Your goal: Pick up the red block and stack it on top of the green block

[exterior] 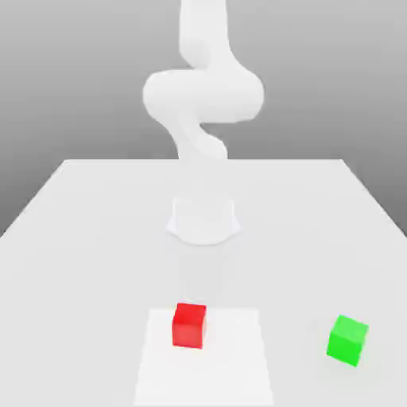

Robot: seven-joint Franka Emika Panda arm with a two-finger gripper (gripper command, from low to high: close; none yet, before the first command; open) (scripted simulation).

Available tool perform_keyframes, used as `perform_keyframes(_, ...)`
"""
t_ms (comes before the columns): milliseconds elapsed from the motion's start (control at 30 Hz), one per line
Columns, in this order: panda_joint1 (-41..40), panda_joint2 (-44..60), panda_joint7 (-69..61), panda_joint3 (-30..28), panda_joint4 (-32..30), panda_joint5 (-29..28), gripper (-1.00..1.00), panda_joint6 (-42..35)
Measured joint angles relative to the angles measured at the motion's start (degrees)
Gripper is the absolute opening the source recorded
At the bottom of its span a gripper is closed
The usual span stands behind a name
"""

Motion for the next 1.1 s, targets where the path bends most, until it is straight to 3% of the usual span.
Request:
perform_keyframes(600, -3.1, 38.6, 3.7, -0.1, -25.5, 0.0, 0.0, 24.7)
perform_keyframes(833, -3.1, 53.1, 3.7, -0.1, -24.9, 0.2, 0.0, 36.8)
perform_keyframes(867, -3.1, 54.4, 3.7, -0.2, -24.7, 0.3, -1.0, 37.8)
perform_keyframes(1100, -3.2, 54.2, 3.9, -0.1, -24.7, 0.0, -1.0, 37.8)
